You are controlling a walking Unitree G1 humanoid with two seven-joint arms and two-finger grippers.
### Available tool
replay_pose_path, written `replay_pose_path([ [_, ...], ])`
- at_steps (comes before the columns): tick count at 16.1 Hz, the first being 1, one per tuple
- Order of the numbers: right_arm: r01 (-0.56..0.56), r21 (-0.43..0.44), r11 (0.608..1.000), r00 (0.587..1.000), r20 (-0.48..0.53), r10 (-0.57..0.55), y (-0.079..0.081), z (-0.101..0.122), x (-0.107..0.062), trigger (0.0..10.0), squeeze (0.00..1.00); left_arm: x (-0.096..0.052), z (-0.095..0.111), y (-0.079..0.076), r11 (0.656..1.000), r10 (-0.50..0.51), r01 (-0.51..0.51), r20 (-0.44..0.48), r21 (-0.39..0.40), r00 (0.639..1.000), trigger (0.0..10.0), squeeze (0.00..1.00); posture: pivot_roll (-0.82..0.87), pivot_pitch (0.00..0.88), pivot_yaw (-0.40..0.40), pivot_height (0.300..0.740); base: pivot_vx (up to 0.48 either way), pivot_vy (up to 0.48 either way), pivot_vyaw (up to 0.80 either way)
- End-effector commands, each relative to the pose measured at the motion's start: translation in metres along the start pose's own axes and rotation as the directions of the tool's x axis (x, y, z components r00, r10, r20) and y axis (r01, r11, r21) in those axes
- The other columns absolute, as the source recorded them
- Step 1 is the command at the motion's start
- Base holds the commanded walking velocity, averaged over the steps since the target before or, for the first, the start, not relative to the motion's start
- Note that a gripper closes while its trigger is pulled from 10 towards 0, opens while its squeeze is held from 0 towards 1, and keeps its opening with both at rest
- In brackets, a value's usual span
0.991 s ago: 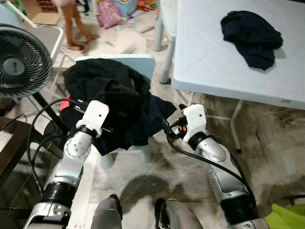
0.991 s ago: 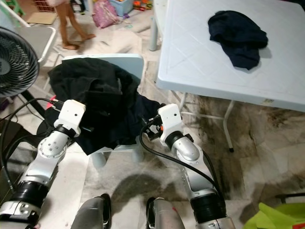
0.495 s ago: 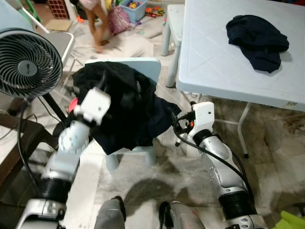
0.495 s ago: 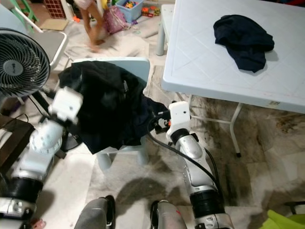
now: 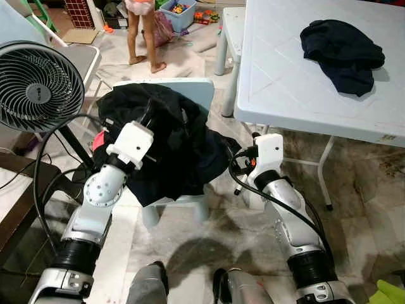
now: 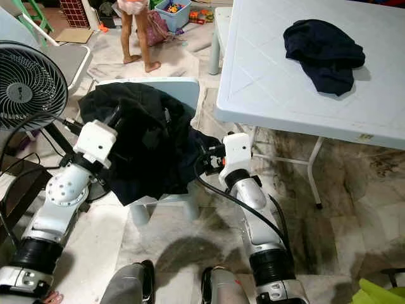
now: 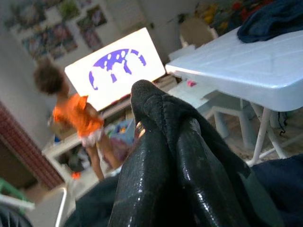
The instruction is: Hang hanger
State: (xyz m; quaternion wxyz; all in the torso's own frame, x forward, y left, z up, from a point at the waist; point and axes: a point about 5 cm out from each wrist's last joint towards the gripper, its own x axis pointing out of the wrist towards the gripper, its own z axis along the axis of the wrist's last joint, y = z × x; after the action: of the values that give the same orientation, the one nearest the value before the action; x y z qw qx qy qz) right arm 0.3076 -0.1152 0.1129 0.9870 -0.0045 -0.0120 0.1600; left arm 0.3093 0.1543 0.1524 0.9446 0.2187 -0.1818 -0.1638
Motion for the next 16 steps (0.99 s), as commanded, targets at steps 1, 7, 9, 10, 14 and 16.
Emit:
replay_pose_path([
  [1,-0.001,0.006,1.0,1.0,-0.002,0.001,-0.001,-0.001,0.0,10.0,0.0,-0.005,-0.009,0.003,0.997,0.026,-0.031,-0.068,-0.071,0.997,0.0,0.0,0.05,0.106,-0.012,0.74,0.0,0.0,0.0],
  [7,0.091,-0.021,0.996,0.989,-0.116,-0.093,-0.017,-0.02,-0.009,10.0,0.0,-0.022,-0.038,-0.004,0.939,0.043,-0.138,-0.291,-0.316,0.956,6.0,0.0,0.03,0.103,-0.014,0.74,0.0,0.0,0.0],
  [9,0.114,-0.069,0.991,0.985,-0.124,-0.122,-0.018,-0.021,-0.01,10.0,0.0,-0.024,-0.037,-0.01,0.932,0.027,-0.135,-0.306,-0.338,0.952,10.0,0.0,0.02,0.1,-0.021,0.74,0.0,0.0,0.0],
  [10,0.125,-0.063,0.99,0.985,-0.109,-0.131,-0.019,-0.022,-0.011,10.0,0.0,-0.025,-0.041,-0.014,0.932,0.029,-0.153,-0.353,-0.33,0.935,10.0,0.0,0.02,0.099,-0.025,0.74,0.0,0.0,0.0],
  [14,0.274,0.007,0.962,0.96,-0.06,-0.273,-0.034,-0.015,-0.012,10.0,0.0,-0.032,-0.045,-0.026,0.921,0.006,-0.156,-0.388,-0.357,0.922,10.0,0.0,0.02,0.1,-0.009,0.74,0.0,0.0,0.0],
  [16,0.275,0.026,0.961,0.96,-0.05,-0.274,-0.034,-0.013,-0.009,10.0,0.0,-0.03,-0.042,-0.029,0.921,-0.014,-0.134,-0.376,-0.365,0.926,10.0,0.0,0.01,0.099,-0.008,0.74,0.0,0.0,0.0],
])
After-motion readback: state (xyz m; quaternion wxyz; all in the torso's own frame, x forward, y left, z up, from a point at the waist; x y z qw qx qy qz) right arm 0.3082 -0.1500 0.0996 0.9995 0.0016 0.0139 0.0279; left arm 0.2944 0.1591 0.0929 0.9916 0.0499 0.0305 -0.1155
